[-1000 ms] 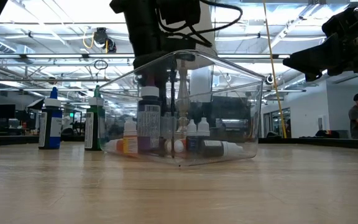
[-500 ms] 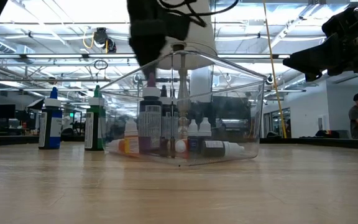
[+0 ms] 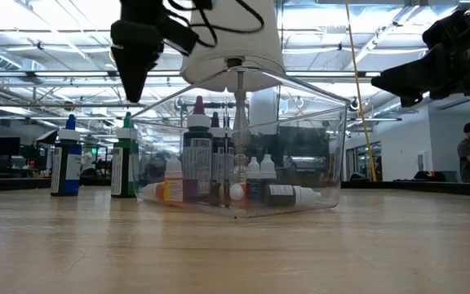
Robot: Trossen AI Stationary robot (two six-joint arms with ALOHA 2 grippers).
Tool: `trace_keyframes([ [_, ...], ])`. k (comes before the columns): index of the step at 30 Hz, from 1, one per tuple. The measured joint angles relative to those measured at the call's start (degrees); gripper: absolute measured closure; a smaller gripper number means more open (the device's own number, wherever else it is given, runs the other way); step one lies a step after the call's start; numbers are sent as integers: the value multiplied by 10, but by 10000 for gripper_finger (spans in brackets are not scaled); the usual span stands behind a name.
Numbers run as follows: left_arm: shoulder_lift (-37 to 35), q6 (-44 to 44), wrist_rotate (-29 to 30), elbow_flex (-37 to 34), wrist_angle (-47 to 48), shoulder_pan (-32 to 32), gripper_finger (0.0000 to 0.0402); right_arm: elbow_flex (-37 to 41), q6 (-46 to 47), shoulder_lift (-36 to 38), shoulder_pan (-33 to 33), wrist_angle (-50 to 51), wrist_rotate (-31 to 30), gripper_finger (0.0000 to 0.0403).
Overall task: Pick & Place food coloring
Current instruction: Put the blue food coloring bottle into the bin
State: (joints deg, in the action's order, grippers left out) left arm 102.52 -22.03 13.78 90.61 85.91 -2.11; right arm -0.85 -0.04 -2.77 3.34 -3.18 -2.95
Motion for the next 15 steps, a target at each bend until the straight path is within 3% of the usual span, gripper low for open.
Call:
trace_keyframes([
  [7, -136, -60, 5, -123, -85, 2, 39, 0, 0, -4, 0, 0, 0, 289],
  [15, -233, -229, -18, -277, -116, 3, 39, 0, 0, -5, 0, 0, 0, 289],
])
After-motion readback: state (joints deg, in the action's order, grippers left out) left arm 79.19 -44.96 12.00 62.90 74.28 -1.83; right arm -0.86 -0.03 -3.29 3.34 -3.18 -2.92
